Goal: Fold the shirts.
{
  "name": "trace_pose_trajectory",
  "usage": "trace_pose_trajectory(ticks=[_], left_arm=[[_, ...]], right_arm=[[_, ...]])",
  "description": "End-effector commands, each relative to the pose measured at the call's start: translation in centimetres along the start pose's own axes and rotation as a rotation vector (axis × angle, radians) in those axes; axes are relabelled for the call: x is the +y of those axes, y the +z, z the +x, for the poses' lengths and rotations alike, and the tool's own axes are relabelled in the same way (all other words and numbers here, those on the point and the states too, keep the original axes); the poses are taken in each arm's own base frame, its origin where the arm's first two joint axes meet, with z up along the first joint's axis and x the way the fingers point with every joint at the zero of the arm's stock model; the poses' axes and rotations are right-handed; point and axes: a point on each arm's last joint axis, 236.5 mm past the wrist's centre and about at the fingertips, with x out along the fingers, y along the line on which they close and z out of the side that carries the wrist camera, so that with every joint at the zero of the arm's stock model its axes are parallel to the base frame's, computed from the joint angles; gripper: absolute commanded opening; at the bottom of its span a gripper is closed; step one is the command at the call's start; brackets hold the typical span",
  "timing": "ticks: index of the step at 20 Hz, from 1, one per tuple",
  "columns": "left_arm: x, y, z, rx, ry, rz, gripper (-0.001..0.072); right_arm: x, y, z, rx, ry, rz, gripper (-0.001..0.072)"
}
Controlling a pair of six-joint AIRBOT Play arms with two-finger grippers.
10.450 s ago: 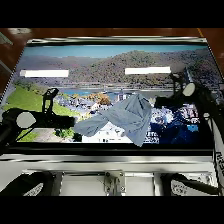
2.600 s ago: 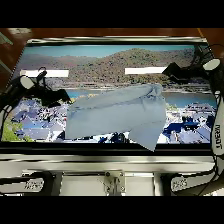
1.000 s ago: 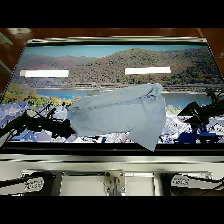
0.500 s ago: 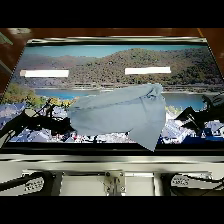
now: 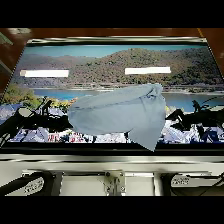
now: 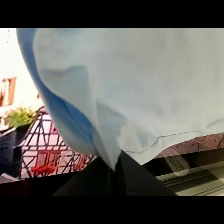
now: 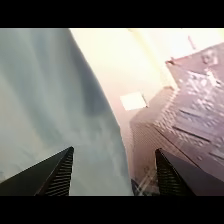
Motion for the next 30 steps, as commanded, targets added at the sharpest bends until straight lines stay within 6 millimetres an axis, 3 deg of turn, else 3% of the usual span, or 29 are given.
trace_pose_trajectory(ticks=[1, 6, 7, 8, 9, 12, 15, 17, 18, 19, 21, 23, 25, 27, 30], left_arm=[[-0.1, 0.1, -0.2, -0.006, -0.002, 0.007, 0.0038], [-1.1, 1.6, -1.0, -0.042, -0.010, 0.037, 0.0038], [-1.6, 2.2, -1.4, -0.057, -0.014, 0.050, 0.0038], [-2.1, 2.8, -1.9, -0.072, -0.018, 0.082, 0.0038], [-2.6, 3.7, -2.6, -0.094, -0.013, 0.115, 0.0037], [-4.9, 6.5, -6.7, -0.179, 0.032, 0.248, 0.0036], [-10.6, 9.1, -15.1, -0.361, 0.053, 0.434, 0.0036], [-17.1, 10.2, -24.9, -0.618, 0.051, 0.591, 0.0036], [-20.4, 9.6, -30.3, -0.761, 0.044, 0.664, 0.0036], [-23.8, 8.1, -36.1, -0.918, 0.031, 0.737, 0.0037], [-28.4, 3.5, -45.8, -1.195, 0.025, 0.846, 0.0037], [-30.6, -1.4, -51.7, -1.373, 0.016, 0.906, 0.0037], [-31.6, -5.2, -54.2, -1.447, -0.030, 0.915, 0.0037], [-31.8, -8.2, -55.5, -1.493, -0.055, 0.924, 0.0037], [-31.5, -12.2, -57.2, -1.565, -0.049, 0.950, 0.0037]], right_arm=[[1.4, 0.8, 2.1, -0.034, -0.011, -0.026, 0.0627], [2.9, 0.8, 4.1, -0.040, -0.037, -0.044, 0.0593], [3.2, 0.6, 4.5, -0.028, -0.035, -0.048, 0.0445], [3.5, 0.1, 4.6, -0.008, -0.032, -0.057, 0.0173], [4.0, -0.4, 4.3, 0.018, -0.021, -0.074, 0.0063], [8.0, -0.7, 0.8, 0.046, 0.043, -0.269, 0.0058], [16.5, 0.4, -8.0, -0.140, 0.116, -0.581, 0.0058], [23.5, 0.3, -17.1, -0.398, 0.116, -0.795, 0.0058], [27.2, -0.6, -22.7, -0.569, 0.108, -0.894, 0.0058], [30.7, -2.3, -28.4, -0.760, 0.103, -0.977, 0.0058], [35.7, -7.2, -39.1, -1.129, 0.103, -1.058, 0.0058], [37.8, -13.4, -47.2, -1.427, 0.100, -1.081, 0.0058], [37.6, -18.6, -51.4, -1.585, 0.082, -1.065, 0.0058], [36.7, -22.1, -52.8, -1.646, 0.058, -1.048, 0.0058], [34.8, -25.9, -54.1, -1.721, -0.028, -1.037, 0.0058]])
